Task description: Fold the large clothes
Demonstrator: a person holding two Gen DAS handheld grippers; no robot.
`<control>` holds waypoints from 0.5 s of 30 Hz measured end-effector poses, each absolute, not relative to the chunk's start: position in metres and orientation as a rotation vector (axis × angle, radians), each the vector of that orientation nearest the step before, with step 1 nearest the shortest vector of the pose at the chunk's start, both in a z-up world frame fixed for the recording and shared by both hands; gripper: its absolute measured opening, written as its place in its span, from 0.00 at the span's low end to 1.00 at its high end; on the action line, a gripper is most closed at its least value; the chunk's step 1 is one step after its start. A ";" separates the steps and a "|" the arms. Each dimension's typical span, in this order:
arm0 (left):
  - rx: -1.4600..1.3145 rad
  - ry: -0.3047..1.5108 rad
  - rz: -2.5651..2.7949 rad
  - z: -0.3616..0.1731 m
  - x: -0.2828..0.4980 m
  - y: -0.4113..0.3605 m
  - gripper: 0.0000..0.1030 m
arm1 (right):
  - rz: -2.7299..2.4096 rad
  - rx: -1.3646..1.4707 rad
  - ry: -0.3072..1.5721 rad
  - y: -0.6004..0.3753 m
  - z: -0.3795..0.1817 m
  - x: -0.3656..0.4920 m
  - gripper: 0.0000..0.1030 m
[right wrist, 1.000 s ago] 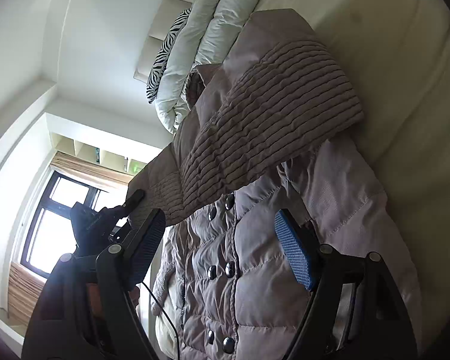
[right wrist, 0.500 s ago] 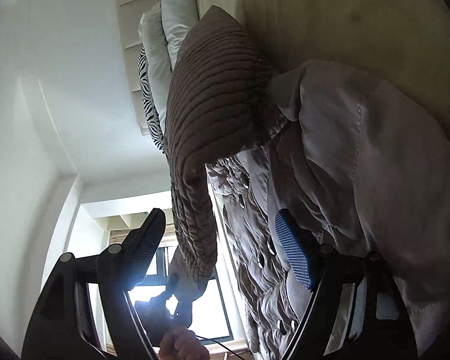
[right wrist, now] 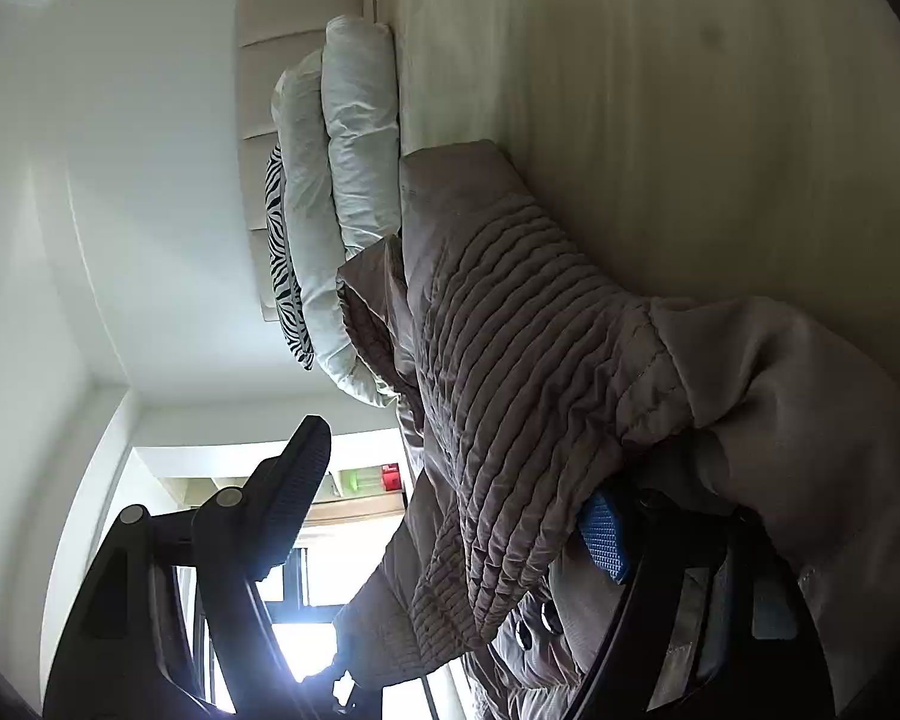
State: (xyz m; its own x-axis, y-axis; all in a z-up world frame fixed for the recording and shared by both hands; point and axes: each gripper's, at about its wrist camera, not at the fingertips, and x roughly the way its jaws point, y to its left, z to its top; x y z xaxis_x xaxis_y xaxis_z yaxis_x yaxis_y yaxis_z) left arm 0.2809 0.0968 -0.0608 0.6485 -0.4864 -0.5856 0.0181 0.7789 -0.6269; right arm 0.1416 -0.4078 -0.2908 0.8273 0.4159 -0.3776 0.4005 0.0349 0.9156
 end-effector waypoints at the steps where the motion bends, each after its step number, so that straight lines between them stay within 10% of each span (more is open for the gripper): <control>1: -0.626 0.834 -0.309 -0.066 0.282 0.095 0.18 | 0.005 1.541 0.648 -0.413 -0.283 0.140 0.73; 15: -0.634 0.940 -0.256 -0.142 0.335 0.080 0.18 | 0.021 1.466 0.630 -0.441 -0.276 0.136 0.73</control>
